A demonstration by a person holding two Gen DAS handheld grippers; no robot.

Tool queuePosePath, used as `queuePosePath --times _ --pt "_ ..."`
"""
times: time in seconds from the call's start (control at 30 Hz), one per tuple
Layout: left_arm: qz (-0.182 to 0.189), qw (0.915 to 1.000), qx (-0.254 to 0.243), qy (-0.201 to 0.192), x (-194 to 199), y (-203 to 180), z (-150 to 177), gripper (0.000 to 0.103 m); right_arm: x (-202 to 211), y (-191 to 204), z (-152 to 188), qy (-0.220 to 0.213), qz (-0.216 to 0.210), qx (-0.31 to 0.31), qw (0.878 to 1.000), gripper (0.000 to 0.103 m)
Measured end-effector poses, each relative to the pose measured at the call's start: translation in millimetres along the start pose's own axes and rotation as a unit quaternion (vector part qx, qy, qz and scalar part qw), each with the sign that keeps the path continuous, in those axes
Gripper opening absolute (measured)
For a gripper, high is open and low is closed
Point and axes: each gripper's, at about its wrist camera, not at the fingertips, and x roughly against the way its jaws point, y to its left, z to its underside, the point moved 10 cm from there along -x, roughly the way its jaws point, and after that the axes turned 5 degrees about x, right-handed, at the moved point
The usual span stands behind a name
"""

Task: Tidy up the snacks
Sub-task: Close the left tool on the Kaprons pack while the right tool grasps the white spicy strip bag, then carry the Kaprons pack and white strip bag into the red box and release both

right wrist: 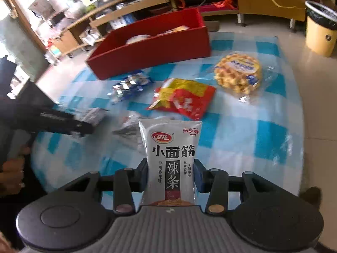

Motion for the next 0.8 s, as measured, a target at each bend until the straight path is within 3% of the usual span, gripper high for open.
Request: queuePosePath --times 0.33,0.8 --pt "0.026 0.9995 -0.004 -0.016 11.0 -16.2 -5.8 0.068 2.7 4.2 -14.3 -0.024 -0.031 -0.035 0.999 0.042" --pt "0.021 0.9984 -0.016 -0.05 21.1 -35.0 -30.7 0.068 -5.7 10.8 -63.2 -0.062 -0.049 -0.03 0.996 0.042"
